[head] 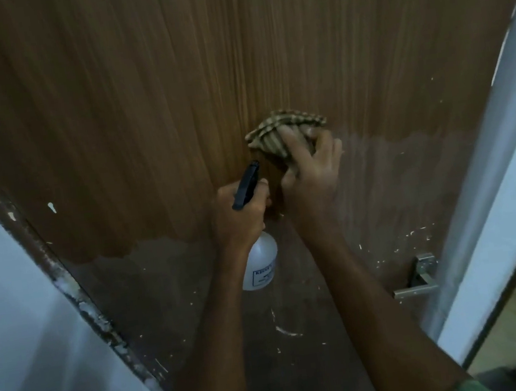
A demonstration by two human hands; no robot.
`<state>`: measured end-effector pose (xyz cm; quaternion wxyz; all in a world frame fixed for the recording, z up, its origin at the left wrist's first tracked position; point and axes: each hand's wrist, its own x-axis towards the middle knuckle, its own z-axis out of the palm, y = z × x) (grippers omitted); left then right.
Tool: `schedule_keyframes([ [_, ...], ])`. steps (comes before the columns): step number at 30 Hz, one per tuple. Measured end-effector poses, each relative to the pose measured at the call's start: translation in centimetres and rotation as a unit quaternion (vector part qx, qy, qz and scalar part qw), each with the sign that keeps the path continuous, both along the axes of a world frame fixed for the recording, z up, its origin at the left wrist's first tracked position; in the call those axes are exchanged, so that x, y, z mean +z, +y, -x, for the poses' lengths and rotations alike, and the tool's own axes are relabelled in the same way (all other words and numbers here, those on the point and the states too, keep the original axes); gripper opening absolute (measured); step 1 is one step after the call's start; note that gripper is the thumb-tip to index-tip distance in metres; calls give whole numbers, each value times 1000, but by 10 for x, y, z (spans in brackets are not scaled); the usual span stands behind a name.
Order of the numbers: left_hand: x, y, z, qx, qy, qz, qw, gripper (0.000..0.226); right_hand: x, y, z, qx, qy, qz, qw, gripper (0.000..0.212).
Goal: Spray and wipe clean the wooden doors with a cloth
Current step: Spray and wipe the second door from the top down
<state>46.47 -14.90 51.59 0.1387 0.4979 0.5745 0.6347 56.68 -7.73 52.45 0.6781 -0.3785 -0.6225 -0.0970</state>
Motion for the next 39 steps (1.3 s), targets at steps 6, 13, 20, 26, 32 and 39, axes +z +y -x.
schedule_keyframes([
  [6, -7, 7, -14, -8, 8, -6, 1000, 36, -137, -5, -46, 9, -127, 49, 991, 38],
  [13, -2, 20, -37, 1, 10, -4, 1000, 38, 7, 29, -47, -51, 22, -4, 998, 49],
  [20, 1, 31, -56, -9, 24, -25, 999, 37, -121, 17, -86, -20, -97, 18, 995, 48],
  [26, 7, 41, -83, -19, 21, -25, 999, 39, 11, 41, -85, -80, 38, 11, 996, 51],
  [32, 7, 49, -97, -26, 30, -36, 999, 36, -90, 31, -108, -43, -77, 32, 996, 46],
  [39, 9, 51, -107, -20, 34, -27, 999, 36, -15, 46, -116, -67, -5, 26, 997, 43],
])
